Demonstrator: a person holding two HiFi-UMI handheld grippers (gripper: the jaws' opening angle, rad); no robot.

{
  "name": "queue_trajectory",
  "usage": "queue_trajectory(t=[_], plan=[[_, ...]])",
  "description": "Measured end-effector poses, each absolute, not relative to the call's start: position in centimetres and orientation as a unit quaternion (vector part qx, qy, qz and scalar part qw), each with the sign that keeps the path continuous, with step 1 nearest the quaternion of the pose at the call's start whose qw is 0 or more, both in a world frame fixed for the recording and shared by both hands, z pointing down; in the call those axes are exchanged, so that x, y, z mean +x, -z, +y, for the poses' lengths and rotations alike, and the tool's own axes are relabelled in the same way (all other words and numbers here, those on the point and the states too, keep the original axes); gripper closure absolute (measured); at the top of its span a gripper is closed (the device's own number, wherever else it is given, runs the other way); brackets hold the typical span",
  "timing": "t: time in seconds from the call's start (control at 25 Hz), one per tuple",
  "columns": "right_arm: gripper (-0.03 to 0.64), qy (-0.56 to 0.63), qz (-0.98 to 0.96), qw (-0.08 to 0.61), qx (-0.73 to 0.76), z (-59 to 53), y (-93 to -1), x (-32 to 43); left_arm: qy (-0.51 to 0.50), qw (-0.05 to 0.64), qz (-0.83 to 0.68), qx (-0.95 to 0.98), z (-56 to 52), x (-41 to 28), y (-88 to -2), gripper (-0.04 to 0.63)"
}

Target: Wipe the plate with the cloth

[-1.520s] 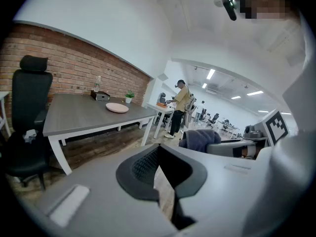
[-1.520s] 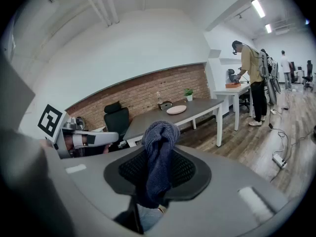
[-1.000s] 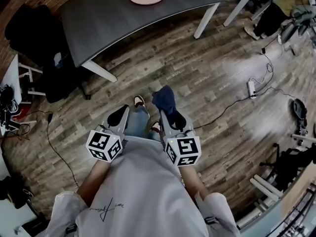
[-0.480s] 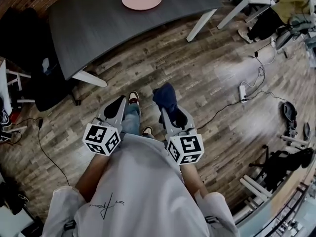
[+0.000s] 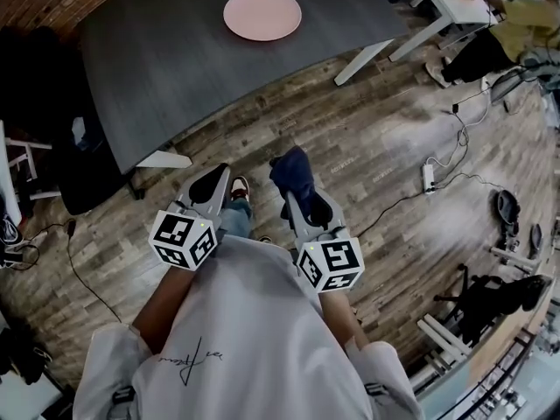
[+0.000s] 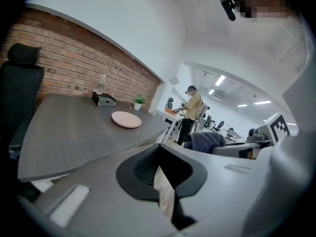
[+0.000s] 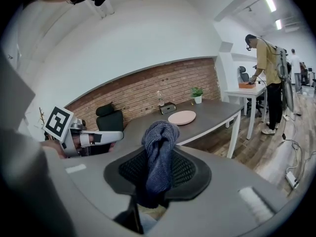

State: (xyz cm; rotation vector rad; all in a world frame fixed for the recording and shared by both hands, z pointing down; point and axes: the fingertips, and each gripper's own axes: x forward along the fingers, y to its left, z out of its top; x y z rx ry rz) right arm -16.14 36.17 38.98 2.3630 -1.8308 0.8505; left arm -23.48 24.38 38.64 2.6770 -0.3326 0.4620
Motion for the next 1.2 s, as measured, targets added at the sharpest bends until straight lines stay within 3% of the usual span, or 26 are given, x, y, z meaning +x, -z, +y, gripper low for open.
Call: queue_trajectory(t=[0.44, 1.2], plan=[[0.512, -0.251, -0.604, 0.003, 0.757, 26.4, -37.0, -12.8, -0.139, 0.204, -0.121, 0.961, 14.7, -20.9, -37.3, 0.584], [0.509, -0.238, -0.622, -0.012, 0.746, 21.0, -35.7, -8.3, -0.132, 0.207, -0.128, 0.961, 9.6, -17.7, -37.2, 0.583]])
